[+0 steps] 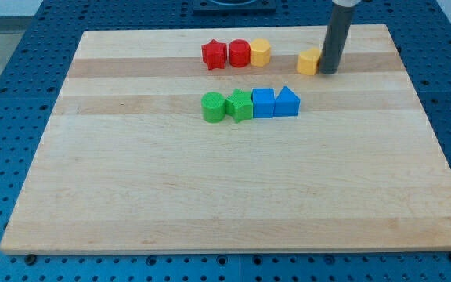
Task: Move the yellow heart right to the yellow hexagon
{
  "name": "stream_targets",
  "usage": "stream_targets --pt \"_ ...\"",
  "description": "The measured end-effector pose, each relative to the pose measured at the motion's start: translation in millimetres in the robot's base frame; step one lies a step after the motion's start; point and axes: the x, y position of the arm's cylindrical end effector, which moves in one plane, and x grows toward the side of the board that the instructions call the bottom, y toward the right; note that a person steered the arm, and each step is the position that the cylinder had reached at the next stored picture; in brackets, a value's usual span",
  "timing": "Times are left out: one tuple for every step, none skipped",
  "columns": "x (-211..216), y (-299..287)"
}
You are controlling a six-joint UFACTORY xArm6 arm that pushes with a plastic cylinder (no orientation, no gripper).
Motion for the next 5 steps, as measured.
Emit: stream_targets --pt "0 -16" --pt "0 -27" --pt "0 -29" --pt "-4 -29" --pt "-9 -29"
